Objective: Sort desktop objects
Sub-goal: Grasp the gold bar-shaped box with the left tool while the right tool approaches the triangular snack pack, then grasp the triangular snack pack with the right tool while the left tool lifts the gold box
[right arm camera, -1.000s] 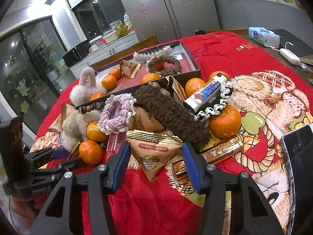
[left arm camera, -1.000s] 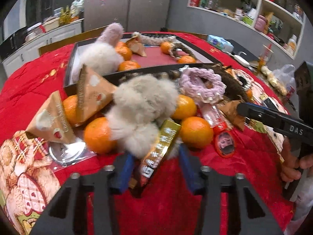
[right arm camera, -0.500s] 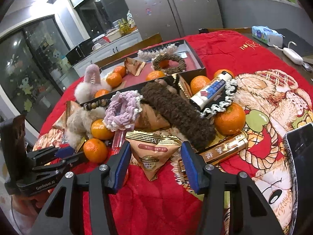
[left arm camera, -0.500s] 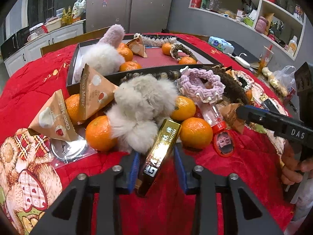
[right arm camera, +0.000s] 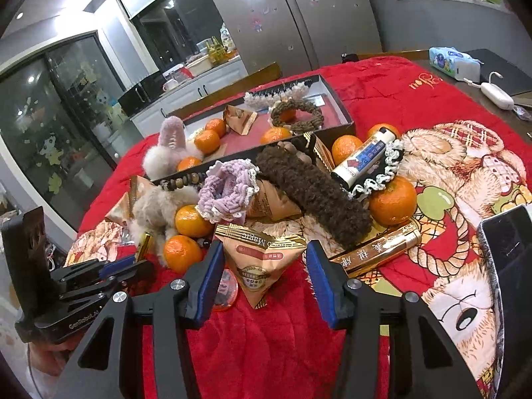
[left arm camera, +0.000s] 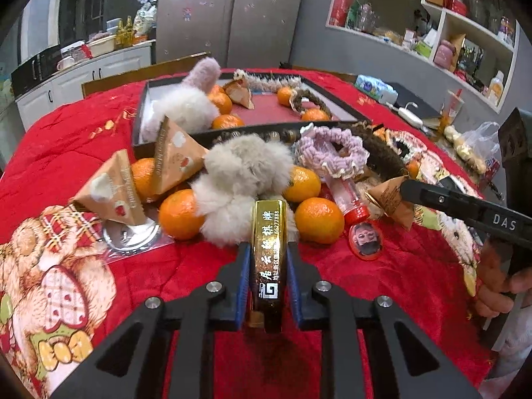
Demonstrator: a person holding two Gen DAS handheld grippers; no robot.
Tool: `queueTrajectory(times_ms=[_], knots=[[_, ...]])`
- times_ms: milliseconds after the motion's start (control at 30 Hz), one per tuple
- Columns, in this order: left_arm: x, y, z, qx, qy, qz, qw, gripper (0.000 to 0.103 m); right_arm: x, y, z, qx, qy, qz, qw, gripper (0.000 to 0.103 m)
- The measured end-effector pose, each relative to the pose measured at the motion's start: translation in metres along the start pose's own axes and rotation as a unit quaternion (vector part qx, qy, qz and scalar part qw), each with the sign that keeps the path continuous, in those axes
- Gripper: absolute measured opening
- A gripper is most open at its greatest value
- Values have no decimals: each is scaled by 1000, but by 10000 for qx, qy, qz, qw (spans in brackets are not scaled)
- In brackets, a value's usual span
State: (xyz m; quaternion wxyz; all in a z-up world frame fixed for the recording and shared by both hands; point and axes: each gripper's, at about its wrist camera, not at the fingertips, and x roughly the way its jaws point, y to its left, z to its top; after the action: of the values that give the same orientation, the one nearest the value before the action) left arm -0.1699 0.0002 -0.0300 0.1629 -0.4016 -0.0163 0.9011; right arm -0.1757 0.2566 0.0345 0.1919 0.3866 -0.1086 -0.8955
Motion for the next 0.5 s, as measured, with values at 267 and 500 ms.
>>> queueTrajectory(times_ms=[267, 500], knots=[[-25, 0, -7, -67, -218, -1, 9997, 22, -13, 12, -2, -140, -68, 26, 9999, 48], [-38, 1, -14, -167, -320, -32, 9993, 22, -24, 17, -1, -203, -174, 24, 9996, 48]])
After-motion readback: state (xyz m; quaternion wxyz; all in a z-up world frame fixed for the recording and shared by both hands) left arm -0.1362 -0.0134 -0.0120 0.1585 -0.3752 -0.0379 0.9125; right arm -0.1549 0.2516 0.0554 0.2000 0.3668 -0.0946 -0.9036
